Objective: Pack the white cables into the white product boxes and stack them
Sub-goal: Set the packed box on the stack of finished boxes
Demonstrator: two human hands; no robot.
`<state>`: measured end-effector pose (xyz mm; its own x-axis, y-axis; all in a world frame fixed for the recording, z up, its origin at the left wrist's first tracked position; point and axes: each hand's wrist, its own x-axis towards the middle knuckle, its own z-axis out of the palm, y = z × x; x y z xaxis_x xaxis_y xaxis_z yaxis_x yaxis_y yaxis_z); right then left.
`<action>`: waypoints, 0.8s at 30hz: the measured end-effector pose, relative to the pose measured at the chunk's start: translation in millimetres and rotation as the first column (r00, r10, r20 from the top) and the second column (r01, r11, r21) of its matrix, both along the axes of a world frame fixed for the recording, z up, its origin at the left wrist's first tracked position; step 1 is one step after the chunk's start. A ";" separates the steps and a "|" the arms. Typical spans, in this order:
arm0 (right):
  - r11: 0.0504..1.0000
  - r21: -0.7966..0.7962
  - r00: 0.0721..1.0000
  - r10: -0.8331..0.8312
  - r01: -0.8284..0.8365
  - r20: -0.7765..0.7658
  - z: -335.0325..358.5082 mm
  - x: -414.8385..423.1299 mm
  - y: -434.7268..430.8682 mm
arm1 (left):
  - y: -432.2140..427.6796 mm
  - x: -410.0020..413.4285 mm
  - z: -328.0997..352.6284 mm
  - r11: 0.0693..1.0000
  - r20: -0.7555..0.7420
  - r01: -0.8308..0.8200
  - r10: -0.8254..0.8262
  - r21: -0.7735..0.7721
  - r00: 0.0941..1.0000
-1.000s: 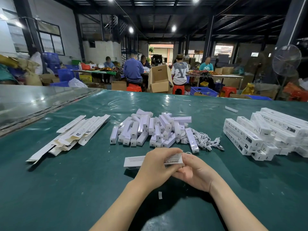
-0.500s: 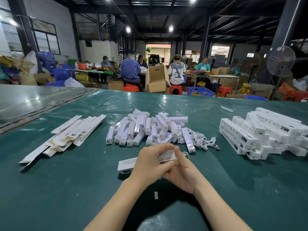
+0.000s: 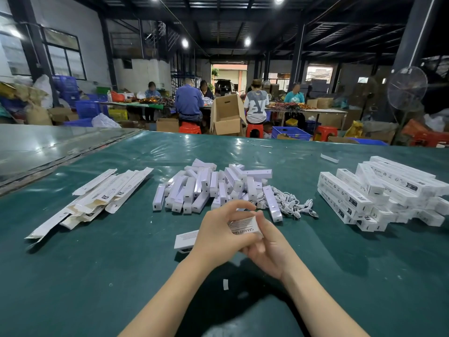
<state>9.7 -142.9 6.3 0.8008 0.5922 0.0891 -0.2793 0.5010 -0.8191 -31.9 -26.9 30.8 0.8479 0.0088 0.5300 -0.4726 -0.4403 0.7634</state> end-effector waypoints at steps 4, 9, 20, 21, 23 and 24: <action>0.784 -0.309 0.832 -0.435 0.538 0.345 -5.6 3.0 0.5 | 0.5 7.6 -15.8 0.961 0.093 -0.168 0.151 0.218 0.984; 0.513 -0.367 0.459 -0.060 0.776 0.886 -11.9 2.3 -3.7 | 1.6 12.1 -36.4 0.962 -0.005 -0.052 0.055 0.268 0.998; 0.363 -0.266 0.354 -0.199 0.893 0.914 6.7 11.4 -35.1 | 2.5 14.7 -37.9 0.935 0.218 -0.355 0.345 0.003 0.913; 0.348 -0.203 0.328 -0.352 0.915 0.877 13.9 11.3 -42.3 | 2.0 15.0 -38.0 0.934 0.164 -0.353 0.358 -0.059 0.919; 0.256 -0.089 0.228 -0.585 0.963 0.778 26.7 16.3 -57.4 | 1.9 17.1 -39.3 0.925 0.095 -0.352 0.367 -0.144 0.926; 0.178 -0.059 0.161 -0.644 0.982 0.748 32.6 21.5 -64.7 | 2.3 18.4 -40.1 0.922 0.080 -0.355 0.370 -0.154 0.926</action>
